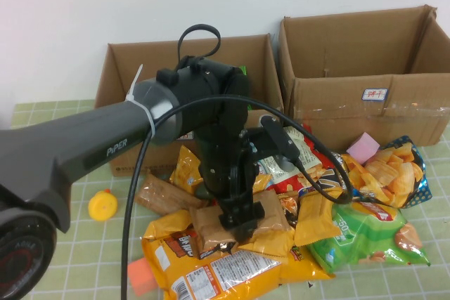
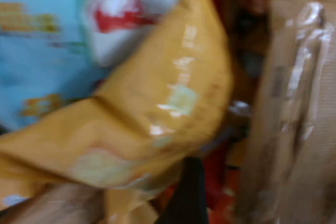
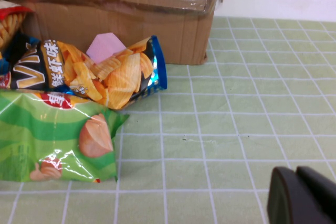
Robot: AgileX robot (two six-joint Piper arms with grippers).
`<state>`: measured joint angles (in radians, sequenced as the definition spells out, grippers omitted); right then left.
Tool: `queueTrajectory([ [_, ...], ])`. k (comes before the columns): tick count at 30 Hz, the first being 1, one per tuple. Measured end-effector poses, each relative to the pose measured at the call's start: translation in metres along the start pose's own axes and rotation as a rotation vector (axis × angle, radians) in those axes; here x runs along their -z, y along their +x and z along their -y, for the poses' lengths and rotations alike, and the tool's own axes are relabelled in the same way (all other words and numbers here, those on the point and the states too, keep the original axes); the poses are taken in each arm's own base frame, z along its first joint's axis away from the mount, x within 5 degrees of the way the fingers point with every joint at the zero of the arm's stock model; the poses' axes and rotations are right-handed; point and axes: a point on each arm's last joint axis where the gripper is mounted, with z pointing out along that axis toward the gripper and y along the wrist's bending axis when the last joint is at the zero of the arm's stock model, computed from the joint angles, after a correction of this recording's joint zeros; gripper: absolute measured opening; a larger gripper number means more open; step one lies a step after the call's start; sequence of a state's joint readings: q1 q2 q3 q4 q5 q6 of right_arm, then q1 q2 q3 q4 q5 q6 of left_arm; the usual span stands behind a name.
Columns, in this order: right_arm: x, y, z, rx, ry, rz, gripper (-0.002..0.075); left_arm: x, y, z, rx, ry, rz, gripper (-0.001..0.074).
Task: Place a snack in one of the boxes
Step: Pick up the biscuit, then place the biscuit in the biscuit box
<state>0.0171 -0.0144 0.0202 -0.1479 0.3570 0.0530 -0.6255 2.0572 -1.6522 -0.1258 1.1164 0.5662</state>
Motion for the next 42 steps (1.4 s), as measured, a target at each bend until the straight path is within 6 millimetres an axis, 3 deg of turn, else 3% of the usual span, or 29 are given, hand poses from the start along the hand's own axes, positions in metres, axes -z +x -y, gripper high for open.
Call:
queueTrajectory([
  [13, 0.000, 0.000, 0.000, 0.000, 0.000, 0.000, -0.0002, -0.003, -0.002, 0.001, -0.047, 0.005, 0.002, 0.0596],
  [16, 0.000, 0.000, 0.000, 0.000, 0.000, 0.000, -0.0002, -0.005, -0.003, -0.001, -0.054, -0.020, 0.011, 0.0557],
  [20, 0.000, 0.000, 0.000, 0.000, 0.000, 0.000, -0.0002, -0.005, -0.003, -0.003, -0.060, -0.034, 0.011, 0.0428],
  [31, 0.000, 0.000, 0.000, 0.000, 0.000, 0.000, -0.0002, -0.002, -0.005, 0.002, -0.035, 0.008, 0.045, 0.0430],
  [35, 0.000, 0.000, 0.000, 0.000, 0.000, 0.000, -0.0002, 0.023, -0.007, 0.006, -0.033, 0.010, 0.074, 0.0430],
  [42, 0.000, 0.000, 0.000, 0.000, 0.000, 0.000, -0.0002, 0.118, -0.024, 0.009, -0.038, -0.119, 0.348, 0.0430],
])
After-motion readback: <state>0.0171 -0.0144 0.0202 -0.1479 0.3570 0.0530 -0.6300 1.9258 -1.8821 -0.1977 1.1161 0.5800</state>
